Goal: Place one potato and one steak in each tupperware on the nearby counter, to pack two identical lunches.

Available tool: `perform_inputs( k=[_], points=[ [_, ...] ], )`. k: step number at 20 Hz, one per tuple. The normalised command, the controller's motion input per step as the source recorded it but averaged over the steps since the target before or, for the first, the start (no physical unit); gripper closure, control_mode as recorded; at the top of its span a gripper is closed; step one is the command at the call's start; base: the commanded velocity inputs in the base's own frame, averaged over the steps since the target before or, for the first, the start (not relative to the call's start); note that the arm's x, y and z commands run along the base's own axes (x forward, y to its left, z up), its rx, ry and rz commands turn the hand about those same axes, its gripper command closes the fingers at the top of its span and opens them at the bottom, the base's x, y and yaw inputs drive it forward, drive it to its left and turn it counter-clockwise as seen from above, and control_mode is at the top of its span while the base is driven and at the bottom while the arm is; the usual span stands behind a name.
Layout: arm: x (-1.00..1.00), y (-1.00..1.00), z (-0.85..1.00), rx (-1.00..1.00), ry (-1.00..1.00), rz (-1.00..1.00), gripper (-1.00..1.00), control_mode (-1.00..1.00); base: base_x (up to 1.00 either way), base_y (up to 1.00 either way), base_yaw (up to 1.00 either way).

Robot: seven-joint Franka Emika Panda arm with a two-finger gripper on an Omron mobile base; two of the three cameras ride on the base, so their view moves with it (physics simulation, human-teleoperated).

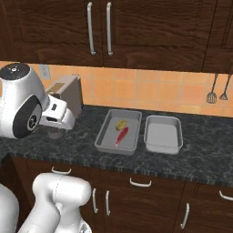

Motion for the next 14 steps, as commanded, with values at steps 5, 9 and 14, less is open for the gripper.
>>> perform_inputs(
  k=[5,9,14],
  points=[
    [-0.57,0.02,0.21,0.03,0.00,0.00,-1.00,1.00,-0.12,0.01,0.00],
    [0.00,0.00,0.00,0.00,0.00,0.00,-1.00,1.00,-0.54,0.00,0.00],
    [0.00,0.00,0.00,0.00,0.00,0.00,-1.00,1.00,-0.25,-0.23,0.00]
  ],
)
